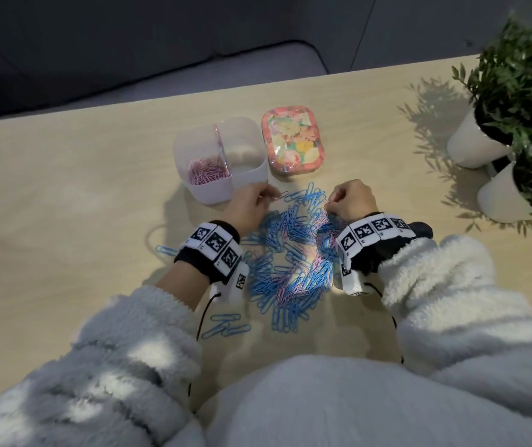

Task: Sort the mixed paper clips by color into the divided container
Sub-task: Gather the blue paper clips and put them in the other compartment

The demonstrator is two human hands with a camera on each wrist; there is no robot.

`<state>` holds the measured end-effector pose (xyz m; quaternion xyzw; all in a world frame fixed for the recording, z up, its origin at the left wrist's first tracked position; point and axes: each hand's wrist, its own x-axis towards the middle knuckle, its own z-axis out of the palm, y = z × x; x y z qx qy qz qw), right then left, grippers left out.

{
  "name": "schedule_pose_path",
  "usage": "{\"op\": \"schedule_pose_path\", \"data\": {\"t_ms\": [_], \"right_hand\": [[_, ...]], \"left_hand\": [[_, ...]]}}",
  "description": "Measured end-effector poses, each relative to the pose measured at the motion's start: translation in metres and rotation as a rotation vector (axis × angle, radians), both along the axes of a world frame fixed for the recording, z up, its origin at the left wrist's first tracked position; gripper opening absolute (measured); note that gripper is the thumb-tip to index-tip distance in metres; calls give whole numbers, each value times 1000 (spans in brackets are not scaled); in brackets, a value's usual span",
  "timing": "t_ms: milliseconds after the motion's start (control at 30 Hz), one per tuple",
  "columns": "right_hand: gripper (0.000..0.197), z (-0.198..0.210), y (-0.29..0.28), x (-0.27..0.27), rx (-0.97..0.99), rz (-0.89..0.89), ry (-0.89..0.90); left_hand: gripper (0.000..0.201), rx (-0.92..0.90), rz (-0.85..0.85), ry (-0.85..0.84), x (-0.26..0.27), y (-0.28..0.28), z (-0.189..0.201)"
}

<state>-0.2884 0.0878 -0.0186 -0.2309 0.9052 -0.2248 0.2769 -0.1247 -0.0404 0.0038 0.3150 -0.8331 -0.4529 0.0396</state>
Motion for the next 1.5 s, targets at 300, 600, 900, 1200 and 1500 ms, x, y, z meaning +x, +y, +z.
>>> {"op": "schedule_pose_path", "data": {"t_ms": [300, 600, 900, 1200, 1500], "right_hand": [[21, 5, -2, 4, -400, -255, -330], [9, 12, -56, 31, -173, 295, -85], [3, 11, -53, 29, -8, 601, 49], [26, 33, 28, -6, -481, -37, -574], [17, 3, 46, -5, -295, -96, -369]], "left_hand": [[31, 600, 140, -132, -14, -2, 16], [36, 466, 122, -161, 12, -6, 5], [32, -81, -14, -292, 4, 25, -11], [29, -287, -41, -380, 5, 27, -15], [18, -384, -4, -247, 10, 17, -3]]}}
